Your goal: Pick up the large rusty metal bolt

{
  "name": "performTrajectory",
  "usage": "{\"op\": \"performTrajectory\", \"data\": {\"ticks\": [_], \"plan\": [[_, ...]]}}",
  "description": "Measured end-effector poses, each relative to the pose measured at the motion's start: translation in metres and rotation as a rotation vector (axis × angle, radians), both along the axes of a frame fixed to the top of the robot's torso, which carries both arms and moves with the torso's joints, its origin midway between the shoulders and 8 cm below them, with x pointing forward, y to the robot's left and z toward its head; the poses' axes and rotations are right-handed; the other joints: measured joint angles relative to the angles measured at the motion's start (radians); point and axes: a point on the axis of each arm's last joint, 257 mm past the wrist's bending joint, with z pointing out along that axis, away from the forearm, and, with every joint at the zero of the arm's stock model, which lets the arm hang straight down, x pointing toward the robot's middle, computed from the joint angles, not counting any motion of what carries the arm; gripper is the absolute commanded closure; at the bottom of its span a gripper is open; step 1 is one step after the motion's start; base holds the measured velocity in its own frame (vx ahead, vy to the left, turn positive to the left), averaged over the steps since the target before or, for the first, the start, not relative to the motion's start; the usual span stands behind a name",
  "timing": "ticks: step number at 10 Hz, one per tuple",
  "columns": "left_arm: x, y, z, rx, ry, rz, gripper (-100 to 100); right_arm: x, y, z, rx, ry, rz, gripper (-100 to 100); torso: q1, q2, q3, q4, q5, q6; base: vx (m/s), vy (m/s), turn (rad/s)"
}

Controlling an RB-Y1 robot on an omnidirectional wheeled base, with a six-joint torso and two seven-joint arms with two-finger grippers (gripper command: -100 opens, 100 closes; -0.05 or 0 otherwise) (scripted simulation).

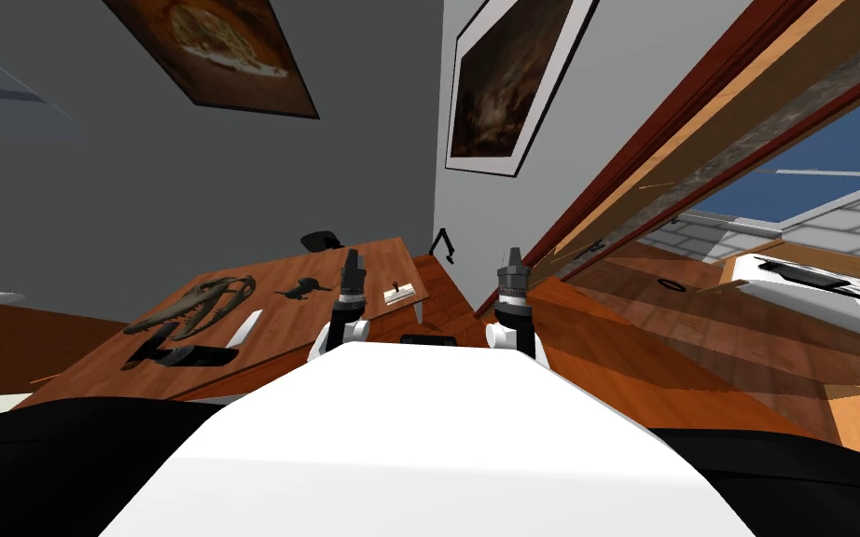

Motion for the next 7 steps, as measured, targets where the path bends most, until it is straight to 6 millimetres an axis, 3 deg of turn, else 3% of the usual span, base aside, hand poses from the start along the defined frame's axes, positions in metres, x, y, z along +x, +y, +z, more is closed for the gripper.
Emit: {"op": "performTrajectory", "data": {"ticks": [7], "plan": [[0.039, 0.0, -0.084, 0.251, 0.162, 0.102, -100, 0.0, 0.0, 0.0, 0.0, 0.0, 0.0, 0, 0.0, 0.0, 0.0, 0.0, 0.0, 0.0, -0.001, 0.012, -0.074]]}}
